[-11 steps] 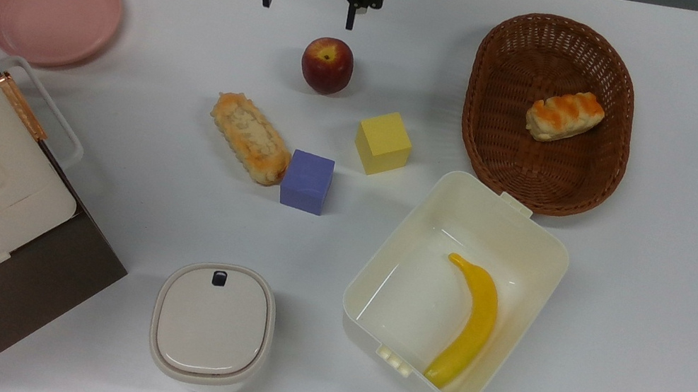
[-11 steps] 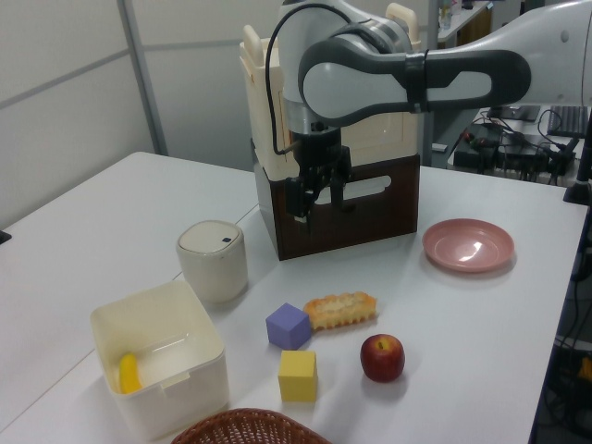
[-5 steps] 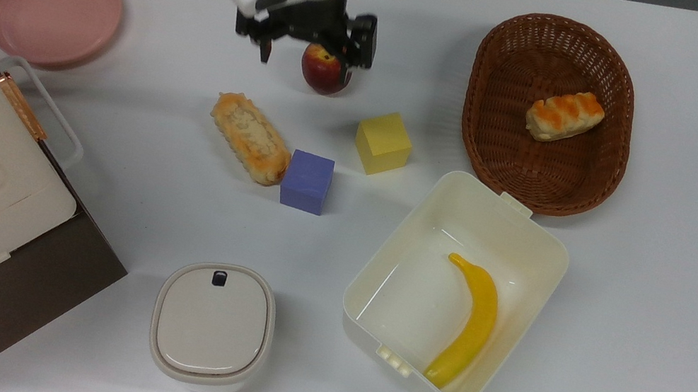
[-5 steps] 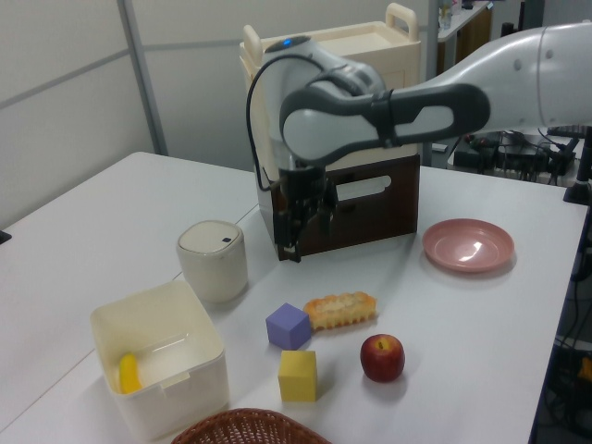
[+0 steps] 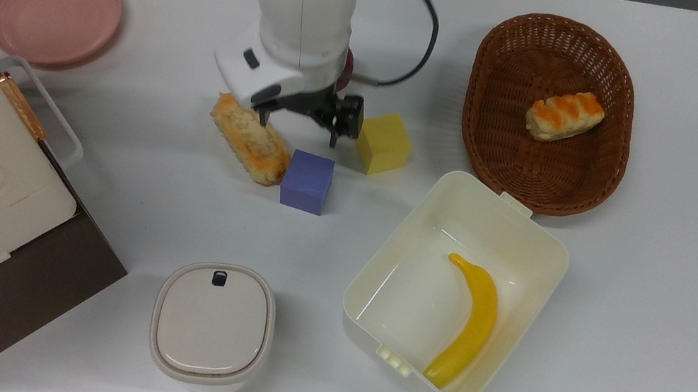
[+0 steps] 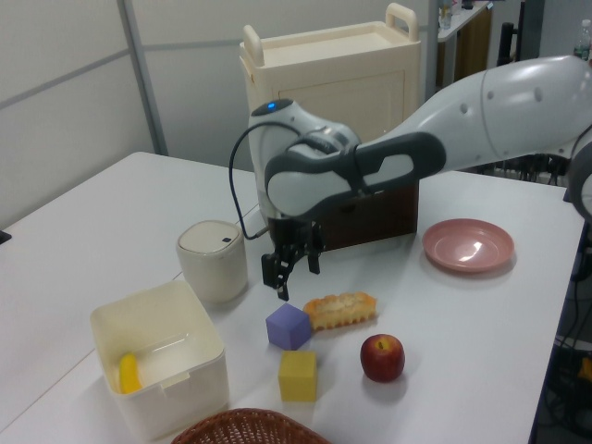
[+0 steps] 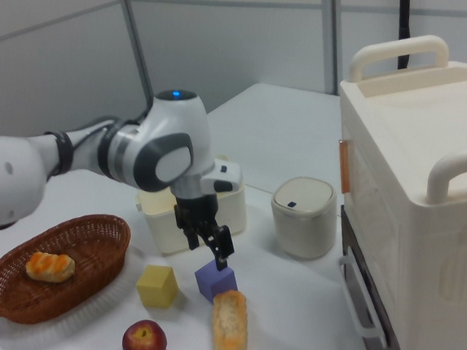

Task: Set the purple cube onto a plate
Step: 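Lower the open gripper down onto the purple cube, then close the gripper around the purple cube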

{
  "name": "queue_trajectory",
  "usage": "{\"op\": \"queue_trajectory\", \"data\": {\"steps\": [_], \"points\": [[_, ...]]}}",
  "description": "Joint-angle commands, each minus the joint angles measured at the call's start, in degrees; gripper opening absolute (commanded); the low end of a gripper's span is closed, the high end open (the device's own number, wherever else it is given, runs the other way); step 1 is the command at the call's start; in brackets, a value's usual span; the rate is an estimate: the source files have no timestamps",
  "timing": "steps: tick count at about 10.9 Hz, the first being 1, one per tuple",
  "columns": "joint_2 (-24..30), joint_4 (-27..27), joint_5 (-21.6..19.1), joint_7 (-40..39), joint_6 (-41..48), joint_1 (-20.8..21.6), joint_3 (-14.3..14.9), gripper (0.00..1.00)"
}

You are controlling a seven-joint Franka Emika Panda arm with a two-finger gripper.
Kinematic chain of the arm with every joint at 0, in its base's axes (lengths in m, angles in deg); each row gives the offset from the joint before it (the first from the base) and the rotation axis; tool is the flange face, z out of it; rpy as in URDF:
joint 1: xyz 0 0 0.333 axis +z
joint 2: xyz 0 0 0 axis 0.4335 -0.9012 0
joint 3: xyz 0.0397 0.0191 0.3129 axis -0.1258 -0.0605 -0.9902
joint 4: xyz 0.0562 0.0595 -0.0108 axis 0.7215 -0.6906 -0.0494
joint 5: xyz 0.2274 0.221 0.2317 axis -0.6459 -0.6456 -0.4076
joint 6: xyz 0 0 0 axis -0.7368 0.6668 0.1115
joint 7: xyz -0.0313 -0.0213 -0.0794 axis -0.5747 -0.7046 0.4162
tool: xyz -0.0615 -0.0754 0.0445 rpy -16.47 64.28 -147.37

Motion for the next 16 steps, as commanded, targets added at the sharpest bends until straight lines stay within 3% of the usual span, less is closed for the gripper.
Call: {"op": "queue_trajectory", "data": {"steps": [1,8,11,12,14,16], "points": [[-3.3,-0.6,-0.6,1.9,-5.1,0.8,0.6,1.0],[-7.6,-1.2,0.0,2.2,-10.1,2.9,0.5,1.0],[-7.7,-1.3,0.9,1.6,-10.0,2.9,0.5,0.57],[-7.7,-1.3,2.8,1.5,-9.6,2.9,0.5,0.45],[-5.7,-1.3,3.9,1.1,-7.3,2.5,0.9,0.41],[-2.3,-1.2,3.9,-4.2,-2.0,0.4,1.2,0.42]]}}
